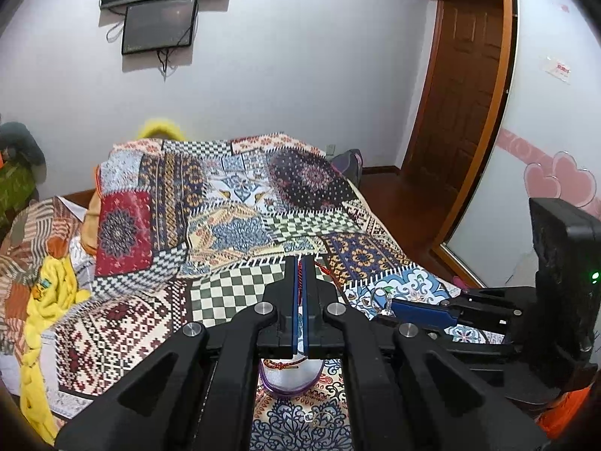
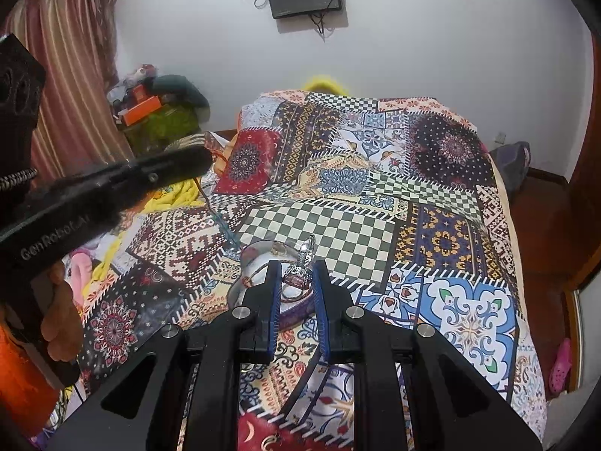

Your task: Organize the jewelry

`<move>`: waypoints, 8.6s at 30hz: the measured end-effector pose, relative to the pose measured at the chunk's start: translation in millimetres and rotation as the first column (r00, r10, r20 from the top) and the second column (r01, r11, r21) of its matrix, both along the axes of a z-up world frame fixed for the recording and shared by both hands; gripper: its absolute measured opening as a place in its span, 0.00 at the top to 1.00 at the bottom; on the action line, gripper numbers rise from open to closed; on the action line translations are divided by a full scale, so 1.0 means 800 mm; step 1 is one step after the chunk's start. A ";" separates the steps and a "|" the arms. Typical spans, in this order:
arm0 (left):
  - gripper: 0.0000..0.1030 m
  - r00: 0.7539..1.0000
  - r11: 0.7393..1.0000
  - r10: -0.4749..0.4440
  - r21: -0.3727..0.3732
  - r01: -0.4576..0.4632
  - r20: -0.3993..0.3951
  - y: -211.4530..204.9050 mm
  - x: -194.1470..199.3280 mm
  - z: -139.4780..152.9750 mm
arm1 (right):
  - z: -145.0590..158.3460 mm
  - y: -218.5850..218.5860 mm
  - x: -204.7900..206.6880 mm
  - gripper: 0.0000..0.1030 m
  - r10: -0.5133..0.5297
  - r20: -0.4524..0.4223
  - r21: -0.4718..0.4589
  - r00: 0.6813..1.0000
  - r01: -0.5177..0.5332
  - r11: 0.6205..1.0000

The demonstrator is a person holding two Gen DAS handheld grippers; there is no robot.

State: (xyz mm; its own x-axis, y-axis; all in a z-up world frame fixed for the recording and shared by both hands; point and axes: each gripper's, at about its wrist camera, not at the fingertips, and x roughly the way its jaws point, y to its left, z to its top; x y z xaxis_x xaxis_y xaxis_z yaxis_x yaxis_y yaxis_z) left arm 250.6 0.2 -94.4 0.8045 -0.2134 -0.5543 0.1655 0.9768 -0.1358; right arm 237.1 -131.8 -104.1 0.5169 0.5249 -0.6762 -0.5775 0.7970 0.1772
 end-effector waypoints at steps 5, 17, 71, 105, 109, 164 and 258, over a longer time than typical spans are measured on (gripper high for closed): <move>1.00 0.998 1.000 -0.006 -0.015 0.005 -0.066 0.003 0.025 -0.032 | -0.012 0.004 0.013 0.86 0.004 -0.020 -0.005 1.000 -0.004 1.000; 1.00 0.976 0.999 -0.048 -0.006 0.048 -0.210 0.009 0.043 -0.098 | -0.039 0.019 0.032 0.86 0.038 -0.074 -0.023 0.997 -0.040 0.999; 0.73 0.965 1.000 0.014 0.017 -0.010 -0.262 0.048 -0.023 -0.094 | -0.040 0.064 -0.009 0.77 0.135 -0.083 -0.181 0.987 -0.148 0.972; 0.67 0.928 1.000 0.027 0.011 -0.025 -0.371 0.051 -0.079 -0.145 | -0.097 0.081 -0.052 0.77 0.165 -0.239 -0.284 0.957 -0.232 0.931; 0.67 0.925 1.000 0.030 0.004 -0.030 -0.378 0.054 -0.076 -0.152 | -0.100 0.088 -0.046 0.72 0.186 -0.244 -0.303 0.952 -0.257 0.918; 0.92 0.941 0.996 -0.069 0.031 0.084 -0.332 -0.011 -0.040 -0.155 | -0.068 -0.004 -0.018 0.78 0.059 -0.181 -0.109 0.982 -0.079 0.991; 0.92 0.999 1.000 -0.022 -0.004 0.022 0.029 0.026 -0.088 0.055 | 0.103 0.007 -0.057 0.77 0.040 0.153 0.012 0.987 -0.043 0.999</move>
State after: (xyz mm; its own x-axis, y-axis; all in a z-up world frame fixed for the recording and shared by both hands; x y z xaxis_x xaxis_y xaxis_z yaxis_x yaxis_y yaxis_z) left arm 180.0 21.4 -50.2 0.8152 -0.2333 -0.5301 0.1905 0.9724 -0.1350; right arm 191.8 -125.9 -22.0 0.5911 0.5576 -0.5828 -0.6311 0.7697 0.0965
